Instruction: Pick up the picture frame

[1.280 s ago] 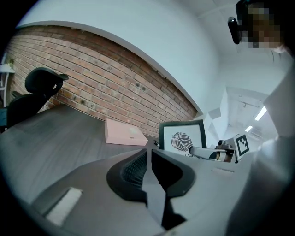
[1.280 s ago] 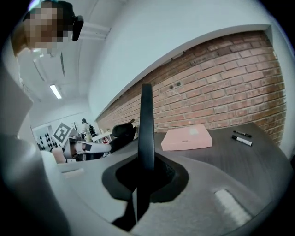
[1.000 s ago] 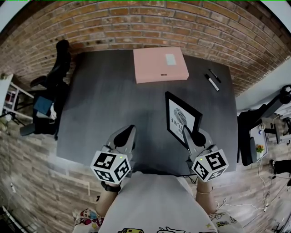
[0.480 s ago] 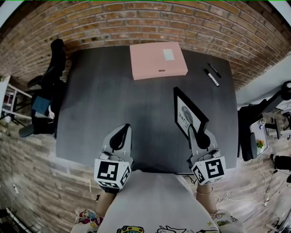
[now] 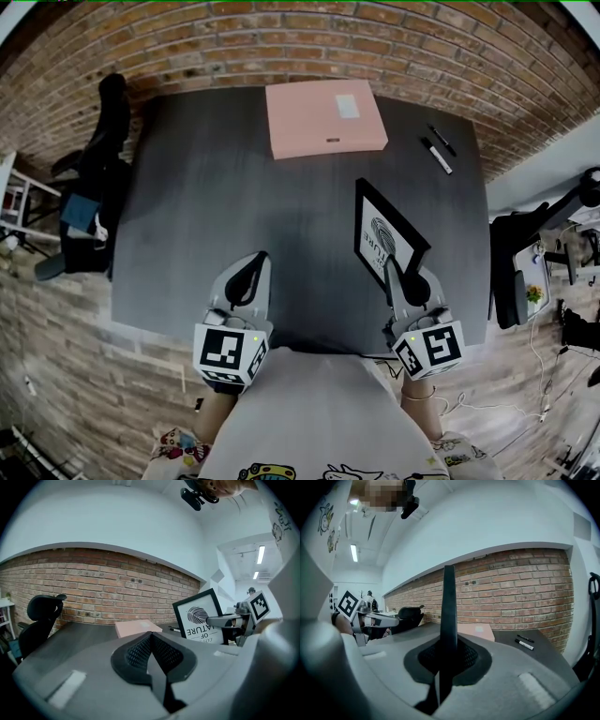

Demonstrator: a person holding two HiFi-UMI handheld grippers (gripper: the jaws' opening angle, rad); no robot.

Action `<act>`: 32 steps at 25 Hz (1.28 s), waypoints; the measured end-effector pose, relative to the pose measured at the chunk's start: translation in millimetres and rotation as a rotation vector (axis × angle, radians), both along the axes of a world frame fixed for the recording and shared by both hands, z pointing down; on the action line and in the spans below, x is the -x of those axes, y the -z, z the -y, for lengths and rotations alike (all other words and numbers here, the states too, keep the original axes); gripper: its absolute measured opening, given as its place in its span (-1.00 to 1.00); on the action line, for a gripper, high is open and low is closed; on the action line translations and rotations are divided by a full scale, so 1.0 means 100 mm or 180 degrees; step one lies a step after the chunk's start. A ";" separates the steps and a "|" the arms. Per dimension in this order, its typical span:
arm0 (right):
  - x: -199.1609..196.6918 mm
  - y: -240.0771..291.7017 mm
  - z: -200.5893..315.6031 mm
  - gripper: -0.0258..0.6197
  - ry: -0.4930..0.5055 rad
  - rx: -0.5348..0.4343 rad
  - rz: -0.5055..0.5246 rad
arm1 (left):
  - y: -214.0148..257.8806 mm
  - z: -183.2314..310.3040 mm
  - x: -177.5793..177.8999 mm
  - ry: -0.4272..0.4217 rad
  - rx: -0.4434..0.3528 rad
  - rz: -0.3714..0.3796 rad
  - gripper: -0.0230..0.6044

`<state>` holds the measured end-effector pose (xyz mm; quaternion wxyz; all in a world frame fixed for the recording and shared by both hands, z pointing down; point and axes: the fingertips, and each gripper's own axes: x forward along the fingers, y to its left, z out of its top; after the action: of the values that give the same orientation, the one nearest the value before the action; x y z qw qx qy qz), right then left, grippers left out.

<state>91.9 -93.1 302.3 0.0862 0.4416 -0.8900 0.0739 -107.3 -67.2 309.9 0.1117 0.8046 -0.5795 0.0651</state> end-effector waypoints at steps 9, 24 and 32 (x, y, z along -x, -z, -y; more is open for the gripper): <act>-0.01 -0.02 0.03 -0.88 -0.0024 0.0049 -0.0007 | -0.06 0.04 0.05 0.0018 0.0043 -0.0032 -0.89; -0.02 -0.05 0.05 -0.88 -0.0032 0.0095 -0.0026 | -0.08 0.07 0.03 -0.0012 0.0022 -0.0022 -0.89; -0.02 -0.08 0.03 -0.88 -0.0042 0.0115 -0.0040 | -0.10 0.06 0.10 -0.0024 -0.0014 0.0055 -0.89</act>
<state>93.7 -95.7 310.8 0.0993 0.4463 -0.8850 0.0878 -117.0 -73.6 320.0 0.1047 0.8064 -0.5776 0.0713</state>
